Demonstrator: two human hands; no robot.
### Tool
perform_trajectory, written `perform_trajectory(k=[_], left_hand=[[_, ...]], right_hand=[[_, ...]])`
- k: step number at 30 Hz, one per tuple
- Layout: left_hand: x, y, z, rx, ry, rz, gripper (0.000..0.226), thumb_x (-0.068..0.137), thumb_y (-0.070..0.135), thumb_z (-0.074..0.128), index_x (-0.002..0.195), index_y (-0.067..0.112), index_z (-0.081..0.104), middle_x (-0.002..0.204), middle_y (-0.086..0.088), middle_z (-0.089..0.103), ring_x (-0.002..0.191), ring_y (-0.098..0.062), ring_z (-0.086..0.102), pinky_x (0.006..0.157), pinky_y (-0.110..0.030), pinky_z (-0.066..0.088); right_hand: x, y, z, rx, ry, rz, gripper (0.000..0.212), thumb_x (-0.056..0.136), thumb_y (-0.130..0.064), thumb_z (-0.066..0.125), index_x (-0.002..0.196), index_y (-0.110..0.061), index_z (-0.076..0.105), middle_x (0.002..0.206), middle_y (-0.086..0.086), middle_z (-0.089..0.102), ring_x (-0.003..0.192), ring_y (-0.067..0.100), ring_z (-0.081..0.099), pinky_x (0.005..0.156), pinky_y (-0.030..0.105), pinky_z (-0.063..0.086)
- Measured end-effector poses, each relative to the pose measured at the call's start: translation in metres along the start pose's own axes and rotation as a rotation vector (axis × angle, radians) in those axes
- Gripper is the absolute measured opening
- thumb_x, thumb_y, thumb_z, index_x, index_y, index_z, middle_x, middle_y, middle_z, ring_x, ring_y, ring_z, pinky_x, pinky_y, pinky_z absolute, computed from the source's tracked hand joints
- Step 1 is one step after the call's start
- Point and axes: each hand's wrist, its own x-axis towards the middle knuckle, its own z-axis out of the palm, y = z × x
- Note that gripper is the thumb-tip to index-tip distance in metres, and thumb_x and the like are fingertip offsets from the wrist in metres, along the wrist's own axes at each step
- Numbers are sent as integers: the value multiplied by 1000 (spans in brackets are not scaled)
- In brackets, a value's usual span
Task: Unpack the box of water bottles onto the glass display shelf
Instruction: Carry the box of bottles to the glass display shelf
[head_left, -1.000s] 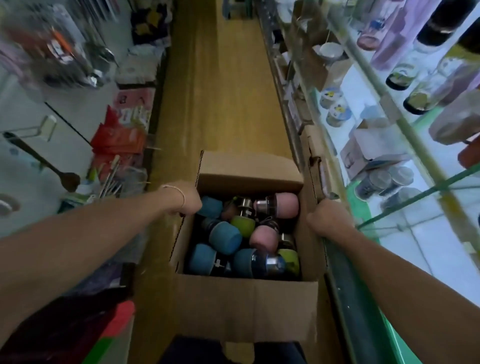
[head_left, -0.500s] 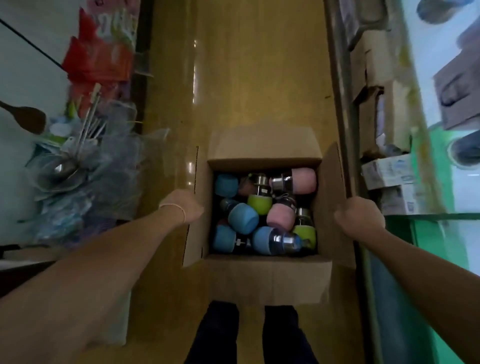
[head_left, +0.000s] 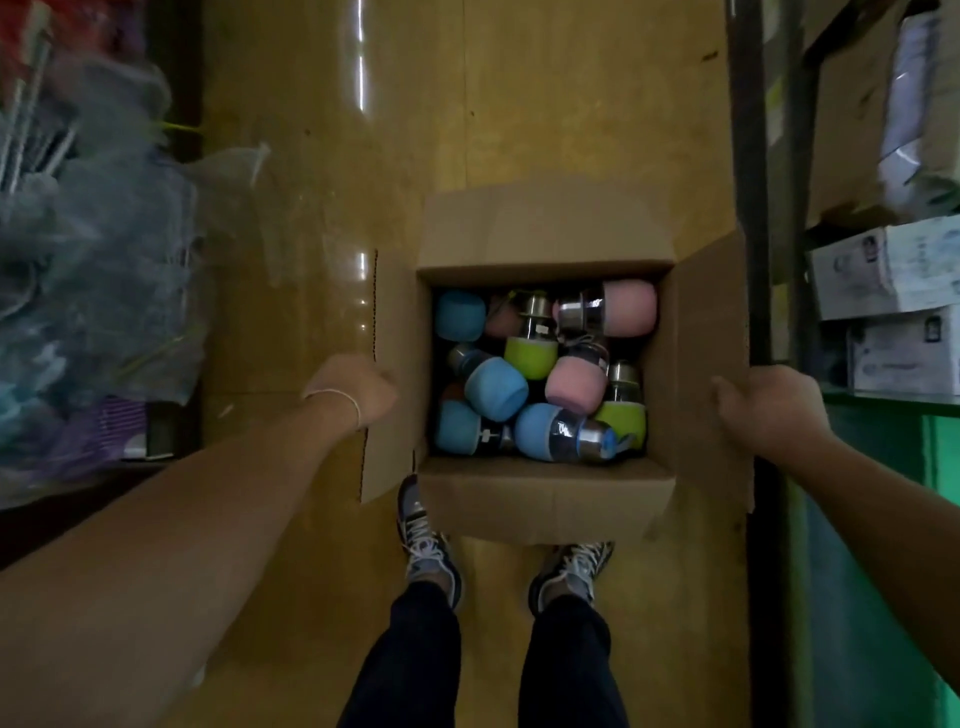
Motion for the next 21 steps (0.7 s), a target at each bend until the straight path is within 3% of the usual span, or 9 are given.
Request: perform_trajectory(k=[3, 6, 8, 10, 13, 15, 18, 21], left_hand=[[10, -2, -4, -75, 29, -33, 45, 102, 39, 38, 115, 2, 61, 113, -15, 61, 93, -25, 53, 78, -27, 41], [16, -8, -9, -76, 54, -80, 56, 100, 46, 42, 125, -1, 58, 127, -19, 60, 109, -33, 58, 86, -33, 47], [18, -20, -9, -84, 80, -159, 65, 97, 53, 46, 137, 1, 48, 136, -21, 54, 120, -37, 54, 93, -39, 46], [15, -32, -4, -61, 100, -282, 81, 93, 56, 51, 150, 6, 24, 145, -23, 43, 126, -41, 47, 97, -46, 44], [3, -45, 12, 344, 244, -268, 79, 97, 39, 47, 155, 12, 0, 142, -23, 34, 121, -38, 45, 95, -48, 45], [-2, -45, 27, 562, 295, -83, 66, 97, 25, 41, 154, 12, 12, 131, -18, 38, 112, -31, 46, 91, -40, 45], [0, -35, 46, 546, 118, 77, 57, 90, 21, 48, 144, 12, 34, 137, -17, 33, 121, -31, 39, 97, -37, 40], [18, -19, 69, 201, -107, 96, 77, 92, 29, 54, 155, 12, 14, 157, -19, 12, 140, -37, 21, 113, -41, 28]], right_hand=[[9, -4, -8, -118, -13, -43, 54, 102, -38, 48, 59, -5, 56, 55, 8, 56, 48, 20, 51, 44, 23, 30], [13, -1, -21, -161, -28, 26, 51, 101, -42, 49, 65, -5, 54, 61, 9, 54, 53, 22, 51, 48, 26, 35], [11, 7, -25, -179, 26, 109, 45, 97, -43, 56, 96, 2, 58, 84, 18, 59, 73, 33, 58, 60, 34, 47], [5, 12, -27, -147, 91, 236, 53, 90, -29, 67, 131, -5, 44, 120, 26, 50, 102, 44, 56, 80, 48, 50], [-1, 12, -19, -96, 47, 284, 75, 82, -7, 69, 144, -11, 28, 138, 28, 32, 117, 48, 46, 95, 53, 46], [-3, 8, -5, -127, -67, 283, 73, 84, -9, 69, 145, -9, 29, 145, 27, 25, 123, 46, 42, 99, 50, 44], [-1, 6, 25, -146, -237, 285, 79, 88, -27, 66, 153, -14, 24, 161, 20, 5, 142, 43, 25, 109, 48, 37], [5, -1, 54, -40, -340, 204, 86, 85, -36, 71, 155, -13, 26, 160, 19, 21, 144, 38, 29, 114, 44, 34]])
